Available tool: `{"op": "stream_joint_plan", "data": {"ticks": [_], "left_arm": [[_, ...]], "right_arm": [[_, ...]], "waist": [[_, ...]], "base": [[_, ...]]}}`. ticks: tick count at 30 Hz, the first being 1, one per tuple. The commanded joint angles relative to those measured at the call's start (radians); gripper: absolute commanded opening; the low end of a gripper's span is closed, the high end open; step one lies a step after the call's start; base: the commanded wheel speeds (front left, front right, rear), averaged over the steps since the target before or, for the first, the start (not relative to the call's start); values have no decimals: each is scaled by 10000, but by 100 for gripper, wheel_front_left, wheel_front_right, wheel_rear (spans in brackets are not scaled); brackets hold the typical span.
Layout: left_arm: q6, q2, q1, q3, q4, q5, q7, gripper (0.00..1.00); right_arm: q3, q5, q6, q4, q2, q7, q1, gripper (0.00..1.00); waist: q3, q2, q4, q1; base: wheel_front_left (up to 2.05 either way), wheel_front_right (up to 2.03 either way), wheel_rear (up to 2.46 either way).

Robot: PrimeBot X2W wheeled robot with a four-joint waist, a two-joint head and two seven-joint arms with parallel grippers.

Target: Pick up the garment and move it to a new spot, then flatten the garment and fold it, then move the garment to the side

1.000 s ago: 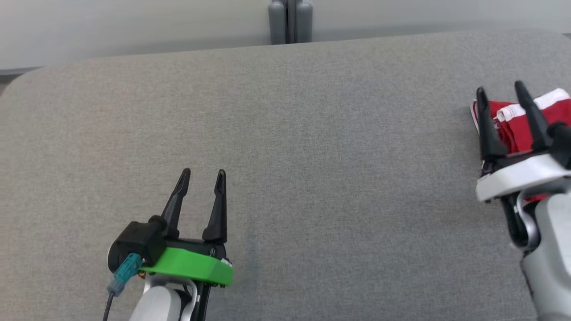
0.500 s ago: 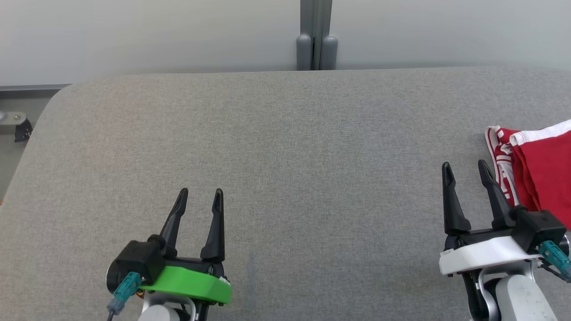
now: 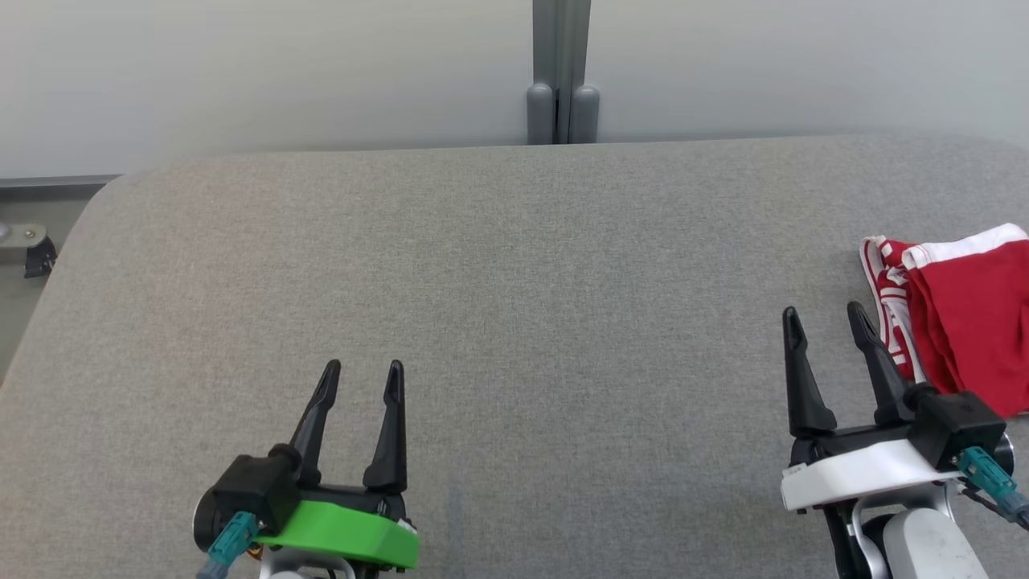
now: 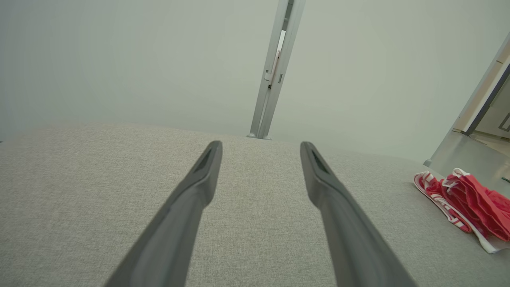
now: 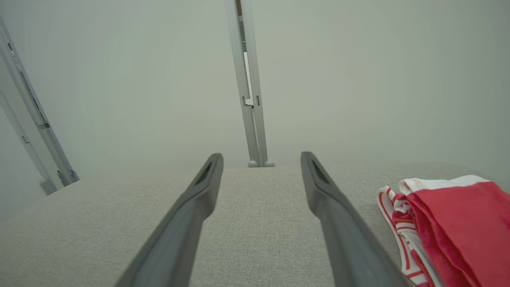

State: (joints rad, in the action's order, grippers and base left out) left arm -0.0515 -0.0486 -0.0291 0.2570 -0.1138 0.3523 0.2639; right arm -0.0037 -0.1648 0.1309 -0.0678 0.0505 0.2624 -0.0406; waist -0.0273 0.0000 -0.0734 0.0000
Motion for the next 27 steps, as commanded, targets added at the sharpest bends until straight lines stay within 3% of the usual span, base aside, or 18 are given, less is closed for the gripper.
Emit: {"op": "stream_joint_plan", "data": {"ticks": [1, 19, 27], "left_arm": [[81, -44, 52, -20, 35, 22, -1, 100], [178, -45, 81, -274, 323, -88, -2, 100], [-222, -44, 188, -399, 224, 602, -2, 100]], "right_arm": [[21, 60, -6, 76, 10, 27, 119, 100], [49, -35, -6, 4, 6, 26, 132, 100], [108, -62, -6, -21, 7, 26, 46, 100]], "waist": [[-20, 0, 4, 0], [-50, 0, 32, 0], [-106, 0, 39, 0]], "base": [[0, 0, 0], [0, 0, 0], [0, 0, 0]]}}
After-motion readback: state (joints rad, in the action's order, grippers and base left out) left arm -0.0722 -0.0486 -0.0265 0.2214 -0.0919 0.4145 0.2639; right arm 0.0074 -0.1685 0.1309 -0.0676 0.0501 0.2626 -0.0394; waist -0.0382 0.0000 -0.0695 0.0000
